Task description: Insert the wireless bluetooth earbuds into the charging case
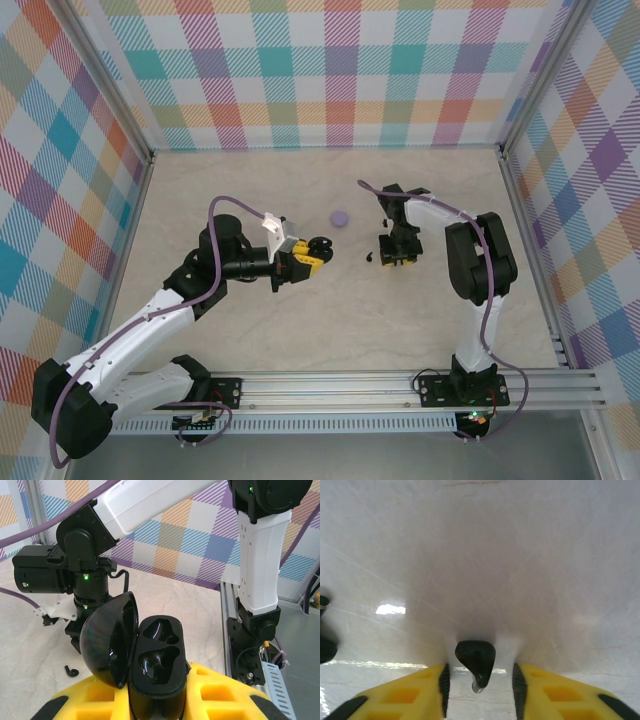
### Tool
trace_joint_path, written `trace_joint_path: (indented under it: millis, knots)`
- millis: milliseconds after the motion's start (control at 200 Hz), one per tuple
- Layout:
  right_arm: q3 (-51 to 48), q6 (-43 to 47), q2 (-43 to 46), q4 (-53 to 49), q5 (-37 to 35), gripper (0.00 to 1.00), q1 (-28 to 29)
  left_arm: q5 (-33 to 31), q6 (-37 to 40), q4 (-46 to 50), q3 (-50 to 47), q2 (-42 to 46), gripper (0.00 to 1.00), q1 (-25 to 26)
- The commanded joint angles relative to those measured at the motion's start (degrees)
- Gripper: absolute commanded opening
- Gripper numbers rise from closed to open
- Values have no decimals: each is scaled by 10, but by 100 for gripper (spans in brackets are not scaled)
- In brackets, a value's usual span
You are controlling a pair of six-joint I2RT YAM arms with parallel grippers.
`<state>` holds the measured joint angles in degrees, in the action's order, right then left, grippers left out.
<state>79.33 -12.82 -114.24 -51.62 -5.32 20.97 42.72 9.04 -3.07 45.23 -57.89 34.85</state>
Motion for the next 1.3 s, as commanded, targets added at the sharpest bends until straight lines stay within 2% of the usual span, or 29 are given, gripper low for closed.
trace_joint_path:
  millis: [0,215,465,1295]
  knots:
    - [6,-2,30,1,8,45,-2,1,8,-6,7,3,4,9]
    - [27,-31,20,6,11,42,-2,2,3,-13,6,1,4,9]
    - [54,-60,-11,-6,-21,37,-2,2,4,-10,7,1,4,9]
    - [60,-70,-48,-24,-18,35,-2,2,2,-13,4,-1,4,9]
